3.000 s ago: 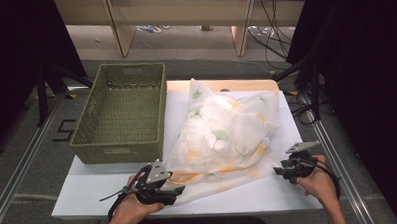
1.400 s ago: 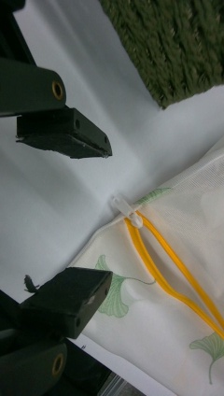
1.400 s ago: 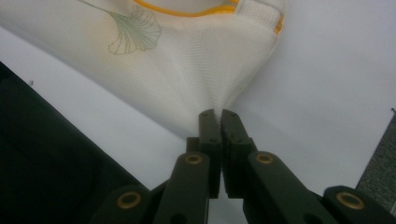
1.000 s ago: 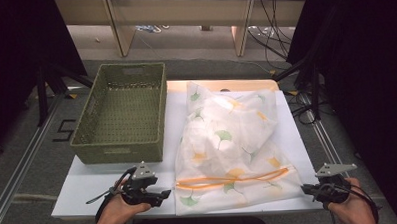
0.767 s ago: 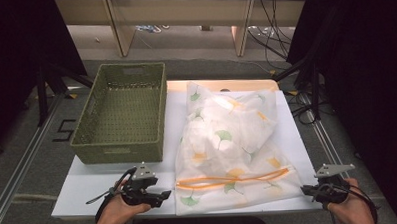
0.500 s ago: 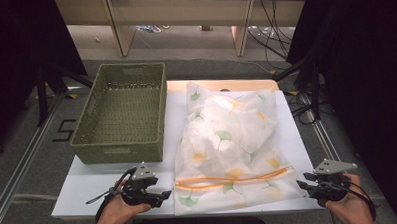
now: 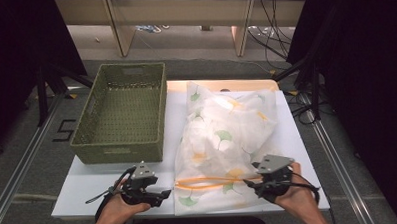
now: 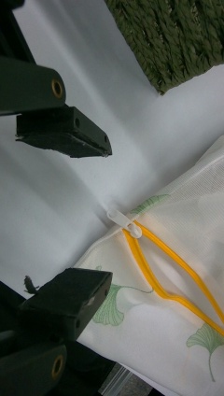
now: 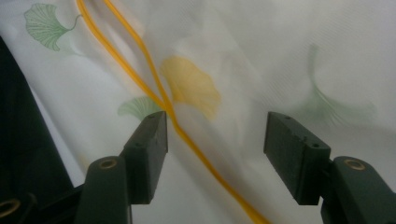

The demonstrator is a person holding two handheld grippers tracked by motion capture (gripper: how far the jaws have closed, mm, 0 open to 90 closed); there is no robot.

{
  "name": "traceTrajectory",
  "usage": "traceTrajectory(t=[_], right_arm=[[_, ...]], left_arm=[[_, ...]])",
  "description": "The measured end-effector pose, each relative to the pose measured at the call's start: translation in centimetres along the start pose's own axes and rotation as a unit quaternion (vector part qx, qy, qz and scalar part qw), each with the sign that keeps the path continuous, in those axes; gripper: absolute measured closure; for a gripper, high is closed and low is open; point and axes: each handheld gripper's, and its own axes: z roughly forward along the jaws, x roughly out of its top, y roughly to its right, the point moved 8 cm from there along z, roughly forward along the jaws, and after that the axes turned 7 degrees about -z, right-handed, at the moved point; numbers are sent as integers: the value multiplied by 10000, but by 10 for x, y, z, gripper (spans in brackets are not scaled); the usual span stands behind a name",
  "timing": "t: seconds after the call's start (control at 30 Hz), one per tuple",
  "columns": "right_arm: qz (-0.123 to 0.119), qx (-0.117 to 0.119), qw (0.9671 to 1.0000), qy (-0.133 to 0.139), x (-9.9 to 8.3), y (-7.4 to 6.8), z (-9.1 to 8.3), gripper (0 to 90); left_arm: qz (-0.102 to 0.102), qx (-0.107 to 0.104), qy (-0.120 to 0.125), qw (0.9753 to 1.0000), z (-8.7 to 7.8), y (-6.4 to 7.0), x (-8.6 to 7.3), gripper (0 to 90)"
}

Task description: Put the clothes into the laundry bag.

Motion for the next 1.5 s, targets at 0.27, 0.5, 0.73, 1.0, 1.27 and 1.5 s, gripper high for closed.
traceTrajectory(t=[0.27, 0.5, 0.73, 1.0, 1.27, 1.5], right_arm=[[-602, -701, 9910, -968, 14, -12, 50, 452], [-462, -304, 9960, -696, 12, -5, 50, 890], [-89, -204, 9995, -210, 19, 7, 28, 893], [118, -380, 9991, 144, 26, 27, 12, 893], [71, -453, 9986, 260, 35, 35, 7, 893], [185, -409, 9988, 211, 31, 36, 7, 892]], left_arm=[[136, 61, -21, 9999, -1, -2, 0, 315], [54, 32, -40, 10000, 1, 0, -1, 315], [16, -178, -163, 9997, 10, 14, -5, 310], [166, -477, -376, 9980, 26, 37, -8, 306], [260, -586, -472, 9968, 36, 46, -8, 305], [181, -675, -527, 9962, 45, 52, -5, 308]])
